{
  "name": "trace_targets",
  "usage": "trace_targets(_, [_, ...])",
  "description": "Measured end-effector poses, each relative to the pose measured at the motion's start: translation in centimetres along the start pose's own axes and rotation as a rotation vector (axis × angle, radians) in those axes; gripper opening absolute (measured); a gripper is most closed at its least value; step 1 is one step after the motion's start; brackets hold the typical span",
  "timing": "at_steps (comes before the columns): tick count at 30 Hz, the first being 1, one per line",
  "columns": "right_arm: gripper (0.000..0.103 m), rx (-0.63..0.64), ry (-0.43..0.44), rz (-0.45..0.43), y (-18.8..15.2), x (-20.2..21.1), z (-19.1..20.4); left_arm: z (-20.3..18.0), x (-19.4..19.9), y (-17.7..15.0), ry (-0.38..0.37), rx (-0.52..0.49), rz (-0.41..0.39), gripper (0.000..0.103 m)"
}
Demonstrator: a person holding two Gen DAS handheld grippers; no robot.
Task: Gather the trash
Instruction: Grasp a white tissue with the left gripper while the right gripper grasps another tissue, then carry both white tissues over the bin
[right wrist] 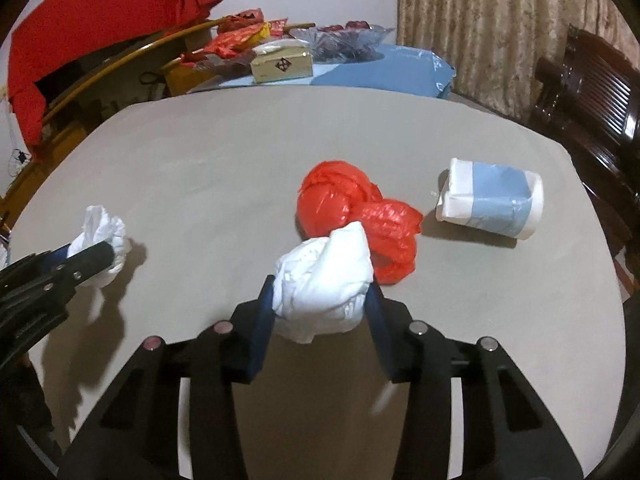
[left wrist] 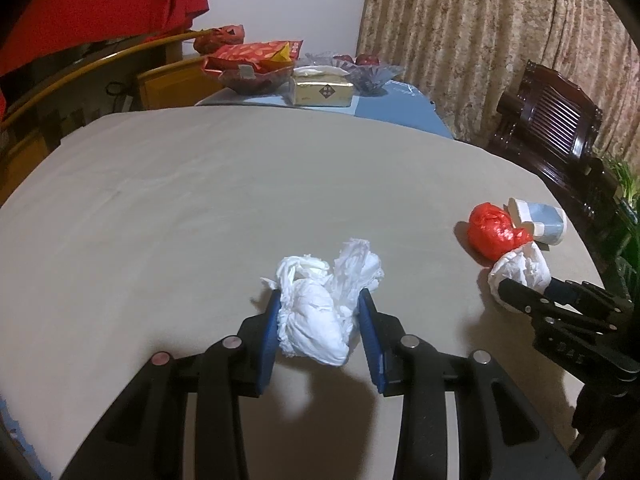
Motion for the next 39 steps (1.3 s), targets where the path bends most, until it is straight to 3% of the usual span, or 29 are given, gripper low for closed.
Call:
trace_targets(14, [0.042,-0.046,0.049,-0.092,2.5,8.2,-3.2,-5.5,3.6,1.5,-0.041,-0.025,-0.027,0.037])
trace_targets(23, [0.042,-0.013,0.011,-0.143,3.1,14.1,-6.8,-10.9,6.5,2.5,-0.089,-0.054,-0.047,0.037])
trace_targets(39, [0.042,-0.031,-0.063,-0.239,1.9,25.2,-14.5,-22.7,12.5,3.4,-0.238,-0.104,-0.089,0.038])
Point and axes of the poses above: each gripper's, at about its wrist camera, not at the fingertips, and x roughly against the way its jaws point, z to its left, y to its top, the point moved 5 cm from there along -x, roughly the way its jaws point, and after that the axes turned 11 degrees about -z, right-handed, at the moved point
